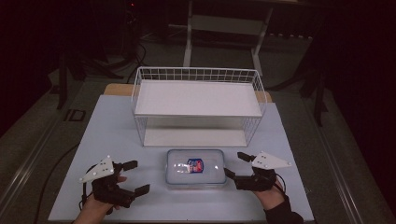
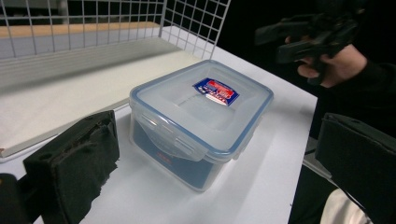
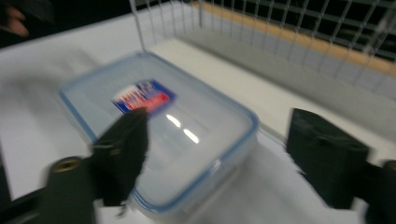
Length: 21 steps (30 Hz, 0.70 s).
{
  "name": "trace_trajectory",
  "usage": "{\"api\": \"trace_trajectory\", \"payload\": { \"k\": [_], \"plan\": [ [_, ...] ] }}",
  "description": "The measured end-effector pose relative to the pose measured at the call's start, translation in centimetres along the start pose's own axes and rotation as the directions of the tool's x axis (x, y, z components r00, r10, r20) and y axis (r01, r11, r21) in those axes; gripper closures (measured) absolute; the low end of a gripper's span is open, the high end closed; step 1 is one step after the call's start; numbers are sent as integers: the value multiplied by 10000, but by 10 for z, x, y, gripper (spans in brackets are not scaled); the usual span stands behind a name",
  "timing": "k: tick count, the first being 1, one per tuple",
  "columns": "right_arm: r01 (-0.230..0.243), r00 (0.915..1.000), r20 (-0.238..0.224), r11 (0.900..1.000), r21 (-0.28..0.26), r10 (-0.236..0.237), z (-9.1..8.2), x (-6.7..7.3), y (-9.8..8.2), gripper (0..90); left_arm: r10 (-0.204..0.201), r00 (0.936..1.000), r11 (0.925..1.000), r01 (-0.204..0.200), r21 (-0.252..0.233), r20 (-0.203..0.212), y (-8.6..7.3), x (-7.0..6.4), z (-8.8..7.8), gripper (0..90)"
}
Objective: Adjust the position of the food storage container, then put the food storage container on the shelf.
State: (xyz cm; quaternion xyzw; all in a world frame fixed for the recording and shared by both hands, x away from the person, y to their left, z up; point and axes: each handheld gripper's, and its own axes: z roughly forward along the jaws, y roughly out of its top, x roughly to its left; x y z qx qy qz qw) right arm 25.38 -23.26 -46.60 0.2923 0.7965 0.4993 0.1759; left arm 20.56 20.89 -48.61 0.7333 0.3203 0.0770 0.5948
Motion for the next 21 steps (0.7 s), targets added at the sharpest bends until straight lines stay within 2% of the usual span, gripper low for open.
{"api": "trace_trajectory", "payload": {
  "k": [1, 2, 3, 5, 7, 9, 10, 12, 13, 14, 16, 18, 21],
  "plan": [
    [0, 10000, 0, 10000, 0, 0, 0, 0, 0, 194, 0, 10000, 10000, 0, 0, 0, 0, 0, 0, 0],
    [-20, 10000, -79, 9998, -186, 18, -2, 1, 1, 159, -280, 9995, 9996, 280, 3, 135, 4, -2, 3, 0],
    [15, 9999, -142, 9984, -565, -23, -5, 3, 5, 131, -352, 9991, 9994, 353, -27, 227, 6, -3, 4, 0],
    [284, 9996, 34, 9978, -592, -282, -8, 8, 7, 148, -472, 9985, 9989, 472, 14, 273, 12, -5, 6, 0],
    [207, 9995, -232, 9983, -553, -220, -10, 9, 10, 154, -469, 9986, 9989, 470, -24, 245, 18, -7, 8, 0],
    [-183, 9986, -497, 9990, -412, 162, -11, 9, 12, 192, -485, 9987, 9988, 485, 15, 148, 24, -8, 11, 0],
    [-204, 9981, -580, 9993, -312, 186, -13, 9, 13, 188, -496, 9987, 9988, 496, 34, 143, 27, -9, 12, 0],
    [-133, 9987, -486, 9994, -328, 117, -13, 9, 14, 186, -528, 9986, 9984, 526, 187, 75, 34, -8, 16, 0],
    [-124, 9990, -431, 9993, -365, 109, -15, 9, 15, 186, -572, 9983, 9975, 574, 414, -52, 37, -9, 19, 0],
    [-198, 9984, -531, 9989, -420, 175, -16, 9, 16, 183, -599, 9982, 9966, 602, 569, -64, 39, -8, 22, 0],
    [-120, 9990, -431, 9996, -249, 109, -18, 9, 18, 183, -854, 9963, 9935, 854, 748, -35, 44, -7, 27, 0],
    [-129, 9992, -384, 9999, -71, 127, -18, 8, 20, 176, -1202, 9926, 9897, 1184, 805, 175, 49, -6, 32, 0],
    [-257, 9995, -188, 9993, 267, 262, -16, 6, 20, 153, -1204, 9927, 9881, 1189, 977, 101, 55, -5, 40, 0]
  ]
}}
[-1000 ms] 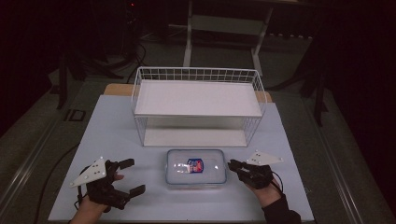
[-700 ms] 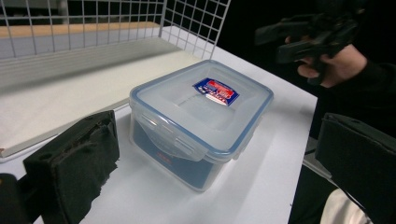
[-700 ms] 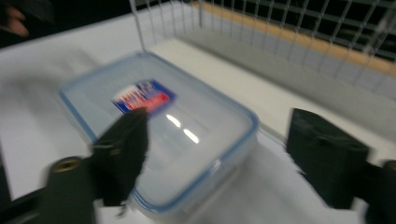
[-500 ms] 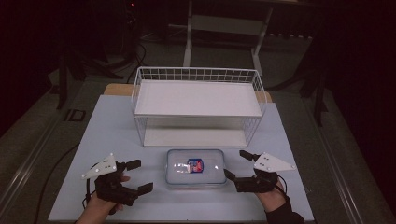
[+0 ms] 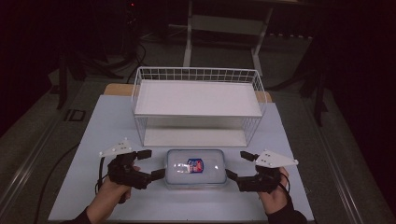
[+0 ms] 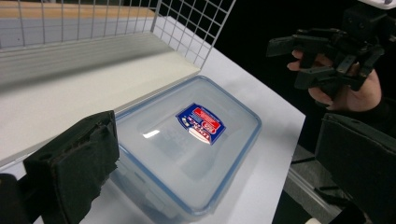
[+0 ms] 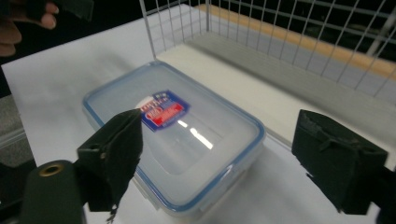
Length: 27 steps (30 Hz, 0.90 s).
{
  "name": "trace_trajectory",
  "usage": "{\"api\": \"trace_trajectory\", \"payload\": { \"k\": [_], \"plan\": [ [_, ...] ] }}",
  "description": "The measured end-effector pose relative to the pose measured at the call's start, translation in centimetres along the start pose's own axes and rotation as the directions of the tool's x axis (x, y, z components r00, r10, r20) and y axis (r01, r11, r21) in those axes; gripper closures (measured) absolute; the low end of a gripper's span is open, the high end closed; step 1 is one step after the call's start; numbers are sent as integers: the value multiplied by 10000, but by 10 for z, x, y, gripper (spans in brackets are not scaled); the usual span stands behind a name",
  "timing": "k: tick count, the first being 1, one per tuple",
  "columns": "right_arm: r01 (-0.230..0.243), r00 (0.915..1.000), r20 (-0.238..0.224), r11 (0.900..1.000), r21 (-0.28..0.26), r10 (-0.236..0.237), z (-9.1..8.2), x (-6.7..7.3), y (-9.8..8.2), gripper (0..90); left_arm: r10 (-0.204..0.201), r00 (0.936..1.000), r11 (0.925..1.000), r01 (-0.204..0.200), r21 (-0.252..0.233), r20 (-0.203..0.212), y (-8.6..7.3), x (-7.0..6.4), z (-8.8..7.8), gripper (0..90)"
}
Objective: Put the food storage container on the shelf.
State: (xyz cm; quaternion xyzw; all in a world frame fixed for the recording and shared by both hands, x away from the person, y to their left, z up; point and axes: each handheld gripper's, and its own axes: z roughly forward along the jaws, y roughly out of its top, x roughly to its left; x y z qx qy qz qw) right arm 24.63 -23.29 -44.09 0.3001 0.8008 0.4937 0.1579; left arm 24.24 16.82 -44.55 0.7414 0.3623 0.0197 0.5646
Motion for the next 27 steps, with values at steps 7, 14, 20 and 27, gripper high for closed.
{"api": "trace_trajectory", "payload": {
  "k": [7, 14, 20, 27],
  "plan": [
    [-283, 9995, 122, 9994, 216, 280, 7, -8, -6, 136, -776, 9963, 9960, 792, 424, -382, 0, 15, 17, 0],
    [-1495, 9888, 92, 9870, 586, 1492, 15, -18, -16, 113, -2143, 9762, 9683, 2169, 1239, -340, -7, 36, 33, 0],
    [-1762, 9838, 485, 9804, 884, 1724, 23, -17, -20, 109, -3648, 9311, 9098, 3569, 2121, -18, -20, 51, 45, 8],
    [-1897, 9818, 253, 9753, 1128, 1881, 31, -13, -20, 109, -4914, 8708, 8399, 4791, 2549, -173, -34, 69, 53, 147]
  ]
}}
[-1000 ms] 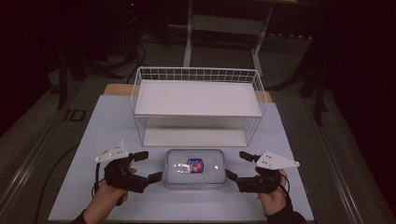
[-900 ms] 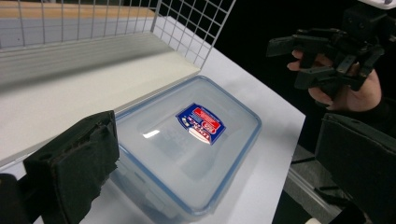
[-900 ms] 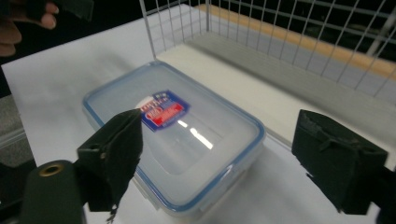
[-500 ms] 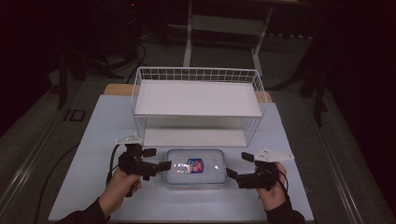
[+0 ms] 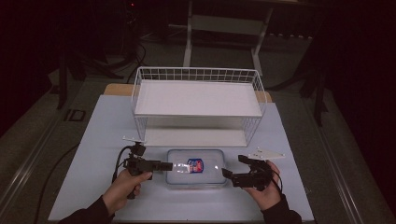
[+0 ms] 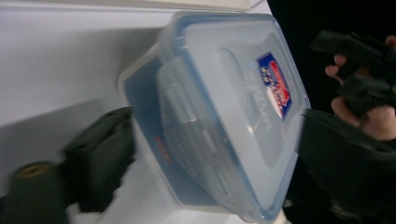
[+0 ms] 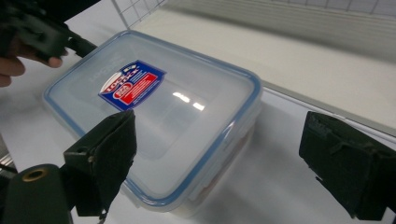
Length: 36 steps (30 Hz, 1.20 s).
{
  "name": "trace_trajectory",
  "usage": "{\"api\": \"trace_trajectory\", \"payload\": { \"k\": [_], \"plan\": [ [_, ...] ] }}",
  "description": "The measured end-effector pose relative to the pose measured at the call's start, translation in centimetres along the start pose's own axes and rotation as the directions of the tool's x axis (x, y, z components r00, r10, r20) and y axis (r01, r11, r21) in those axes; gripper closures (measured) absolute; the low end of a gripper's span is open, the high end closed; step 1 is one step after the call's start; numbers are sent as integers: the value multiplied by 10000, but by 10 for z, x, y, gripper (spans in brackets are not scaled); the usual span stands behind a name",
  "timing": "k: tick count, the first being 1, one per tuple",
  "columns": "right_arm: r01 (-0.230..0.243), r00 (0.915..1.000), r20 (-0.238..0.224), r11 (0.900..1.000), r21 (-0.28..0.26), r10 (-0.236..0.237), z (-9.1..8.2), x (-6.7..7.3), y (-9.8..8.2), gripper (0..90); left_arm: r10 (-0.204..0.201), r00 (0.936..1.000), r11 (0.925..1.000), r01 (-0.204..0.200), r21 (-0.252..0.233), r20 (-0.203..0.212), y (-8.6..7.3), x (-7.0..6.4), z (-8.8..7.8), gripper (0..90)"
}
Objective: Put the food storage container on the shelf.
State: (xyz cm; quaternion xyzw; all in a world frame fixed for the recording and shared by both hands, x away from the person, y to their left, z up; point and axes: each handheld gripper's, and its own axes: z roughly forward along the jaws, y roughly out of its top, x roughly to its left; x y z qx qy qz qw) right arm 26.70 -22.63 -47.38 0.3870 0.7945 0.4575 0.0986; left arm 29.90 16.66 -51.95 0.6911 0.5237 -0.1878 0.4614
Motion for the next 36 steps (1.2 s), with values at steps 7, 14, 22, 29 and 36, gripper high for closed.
{"api": "trace_trajectory", "payload": {
  "k": [7, 14, 22, 29, 36],
  "plan": [
    [-123, 9999, -42, 9999, 85, 124, 0, 0, -1, 114, -498, 9966, 9986, 485, 219, 650, -1, 8, 3, 347],
    [-101, 9999, -125, 9998, 170, 103, 1, 1, -2, 134, -717, 9938, 9965, 678, 482, 848, -1, 12, 6, 444],
    [-535, 9984, -157, 9976, 433, 543, 3, -3, -6, 162, -455, 9925, 9978, 395, 541, 1136, -1, 11, 3, 496],
    [-1110, 9917, -567, 9911, 735, 1153, 5, -7, -6, 190, 193, 9915, 9990, -243, 376, 1285, -7, 5, -2, 534],
    [-2001, 9666, -1354, 9710, 1307, 2174, 12, -18, -10, 232, 762, 9876, 9963, -810, 299, 1370, -12, 1, -7, 563]
  ]
}}
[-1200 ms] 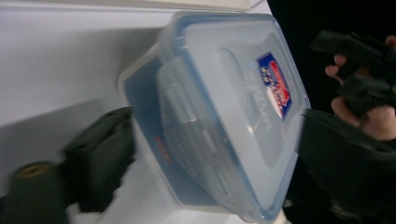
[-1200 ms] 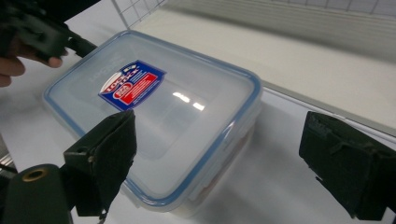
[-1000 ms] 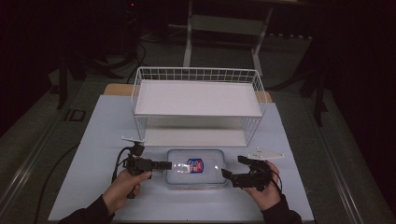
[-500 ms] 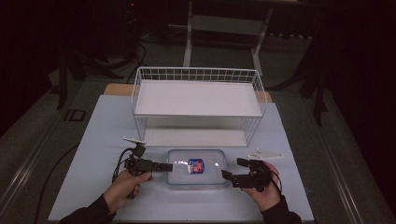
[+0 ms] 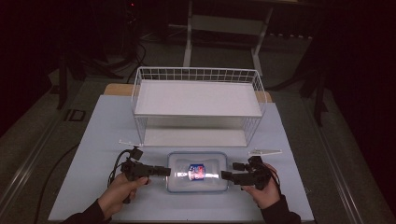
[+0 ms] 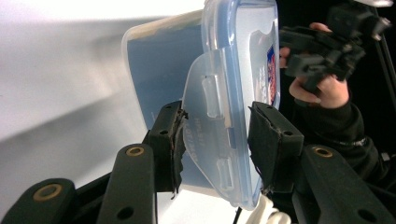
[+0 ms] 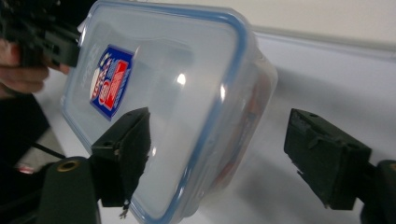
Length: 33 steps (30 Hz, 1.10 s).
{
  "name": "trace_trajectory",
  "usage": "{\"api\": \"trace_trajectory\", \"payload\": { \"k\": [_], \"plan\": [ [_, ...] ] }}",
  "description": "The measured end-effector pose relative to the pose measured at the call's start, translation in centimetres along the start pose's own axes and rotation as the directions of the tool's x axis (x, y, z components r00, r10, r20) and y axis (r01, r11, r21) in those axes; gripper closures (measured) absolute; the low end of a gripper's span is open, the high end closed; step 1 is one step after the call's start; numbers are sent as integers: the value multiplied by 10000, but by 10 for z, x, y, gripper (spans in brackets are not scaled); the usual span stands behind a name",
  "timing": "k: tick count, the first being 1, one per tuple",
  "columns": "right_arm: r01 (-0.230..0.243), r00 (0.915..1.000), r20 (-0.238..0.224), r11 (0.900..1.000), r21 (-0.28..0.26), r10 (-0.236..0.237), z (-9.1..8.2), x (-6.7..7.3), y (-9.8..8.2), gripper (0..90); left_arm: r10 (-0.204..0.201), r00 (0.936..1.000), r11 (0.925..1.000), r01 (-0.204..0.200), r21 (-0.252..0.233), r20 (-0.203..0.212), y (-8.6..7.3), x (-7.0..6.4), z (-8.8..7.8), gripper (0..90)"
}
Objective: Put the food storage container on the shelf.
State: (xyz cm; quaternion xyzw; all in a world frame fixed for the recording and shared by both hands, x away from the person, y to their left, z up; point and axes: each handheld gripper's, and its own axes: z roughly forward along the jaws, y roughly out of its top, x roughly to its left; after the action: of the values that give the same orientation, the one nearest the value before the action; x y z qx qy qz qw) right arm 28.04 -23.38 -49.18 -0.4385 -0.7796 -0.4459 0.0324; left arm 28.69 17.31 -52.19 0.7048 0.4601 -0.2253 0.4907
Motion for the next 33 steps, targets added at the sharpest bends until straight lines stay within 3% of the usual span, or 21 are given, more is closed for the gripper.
{"api": "trace_trajectory", "payload": {
  "k": [2, 9, 14, 17, 21, 23, 24, 25, 26, 31, 33],
  "plan": [
    [-545, 9977, -398, 9984, 149, 550, 2, -9, -2, 309, 185, 9998, 9998, -185, -33, -15, -2, -3, -1, 566],
    [-853, 9905, -1056, 9957, 352, 886, -3, -14, -2, 453, 285, 9996, 9996, -285, 38, 28, -4, -4, -2, 574],
    [-1441, 9713, -1815, 9875, 635, 1534, 0, -20, -3, 549, 281, 9996, 9996, -281, -19, 88, -6, -4, -2, 577],
    [-1572, 9685, -1854, 9856, 627, 1662, -3, -21, -2, 651, 128, 9998, 9999, -127, -95, 120, -7, -2, -2, 578],
    [-1806, 9666, -1755, 9823, 506, 1867, -8, -20, -3, 704, 245, 9997, 9996, -245, -105, 46, -8, -5, -2, 578],
    [-1861, 9645, -1801, 9810, 547, 1930, -8, -21, -3, 700, 272, 9996, 9996, -272, -105, 31, -8, -5, -2, 578],
    [-1975, 9576, -1989, 9775, 735, 2084, -4, -23, -3, 612, 345, 9994, 9994, -344, -83, 32, -8, -5, -2, 578],
    [-2027, 9565, -1967, 9757, 829, 2154, -1, -22, -3, 532, 344, 9994, 9994, -343, -69, 40, -8, -5, -2, 578],
    [-1924, 9604, -1882, 9776, 859, 2055, 2, -22, -3, 511, 358, 9993, 9993, -358, -60, 60, -8, -5, -2, 578],
    [-2209, 9426, -2312, 9692, 1088, 2408, 8, -25, -3, 509, 396, 9992, 9992, -395, -39, 59, -8, -4, -2, 579],
    [-2219, 9424, -2305, 9687, 1110, 2423, 7, -25, -3, 515, 319, 9995, 9995, -319, -35, 78, -8, -5, -2, 580]
  ]
}}
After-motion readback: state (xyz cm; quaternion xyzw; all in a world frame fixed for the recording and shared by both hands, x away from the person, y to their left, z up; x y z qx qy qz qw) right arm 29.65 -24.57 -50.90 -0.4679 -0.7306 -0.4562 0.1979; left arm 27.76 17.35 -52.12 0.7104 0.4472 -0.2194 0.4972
